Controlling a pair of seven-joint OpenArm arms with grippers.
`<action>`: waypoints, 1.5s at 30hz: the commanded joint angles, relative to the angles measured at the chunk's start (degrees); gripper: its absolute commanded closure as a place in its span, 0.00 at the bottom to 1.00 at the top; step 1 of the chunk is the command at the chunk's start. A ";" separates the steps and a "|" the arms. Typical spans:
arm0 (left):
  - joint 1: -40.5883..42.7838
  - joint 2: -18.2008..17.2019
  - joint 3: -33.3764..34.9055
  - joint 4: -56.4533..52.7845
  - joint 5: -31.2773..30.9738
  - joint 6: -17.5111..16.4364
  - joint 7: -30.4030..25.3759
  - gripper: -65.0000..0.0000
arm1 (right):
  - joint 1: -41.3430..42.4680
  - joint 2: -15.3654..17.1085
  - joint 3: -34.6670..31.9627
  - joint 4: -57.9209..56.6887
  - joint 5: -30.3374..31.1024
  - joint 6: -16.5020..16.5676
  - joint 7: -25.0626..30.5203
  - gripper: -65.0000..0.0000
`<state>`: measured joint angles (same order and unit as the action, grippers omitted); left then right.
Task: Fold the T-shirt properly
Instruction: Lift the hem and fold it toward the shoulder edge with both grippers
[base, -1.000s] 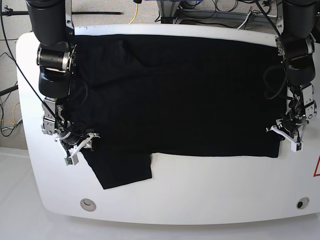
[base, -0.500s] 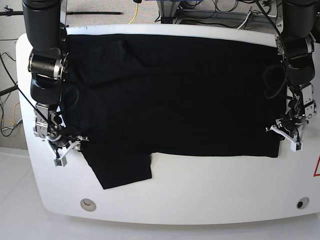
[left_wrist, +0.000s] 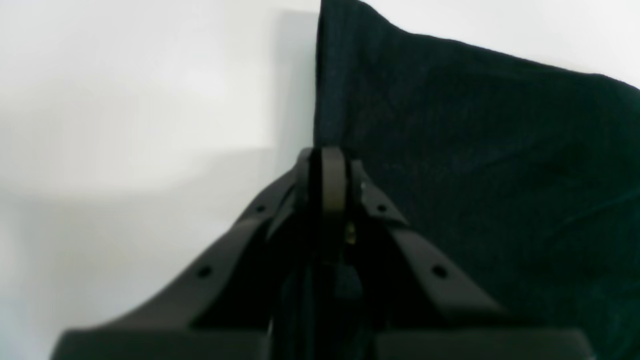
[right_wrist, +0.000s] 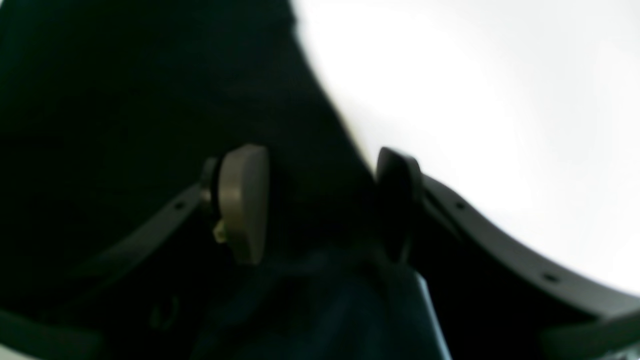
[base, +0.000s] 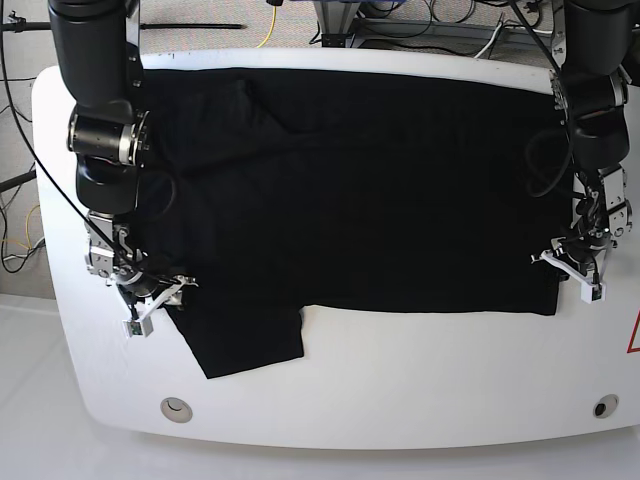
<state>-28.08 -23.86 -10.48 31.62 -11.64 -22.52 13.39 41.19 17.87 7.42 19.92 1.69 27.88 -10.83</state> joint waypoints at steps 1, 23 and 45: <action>-1.13 -0.90 -0.09 0.66 0.06 0.04 -0.31 1.00 | 1.60 -0.48 0.10 1.10 0.50 -0.24 1.22 0.49; -1.08 -0.78 -0.01 0.94 0.42 0.32 0.25 1.00 | -0.32 -0.43 -0.01 2.40 1.07 0.21 -1.19 1.00; -1.25 -0.96 -0.03 2.38 0.05 0.14 -1.03 1.00 | 0.05 -1.88 0.99 7.94 1.09 0.35 -6.23 1.00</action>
<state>-27.79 -23.83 -10.48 32.45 -11.53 -22.48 13.47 39.46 15.99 8.08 25.21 2.50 27.83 -17.23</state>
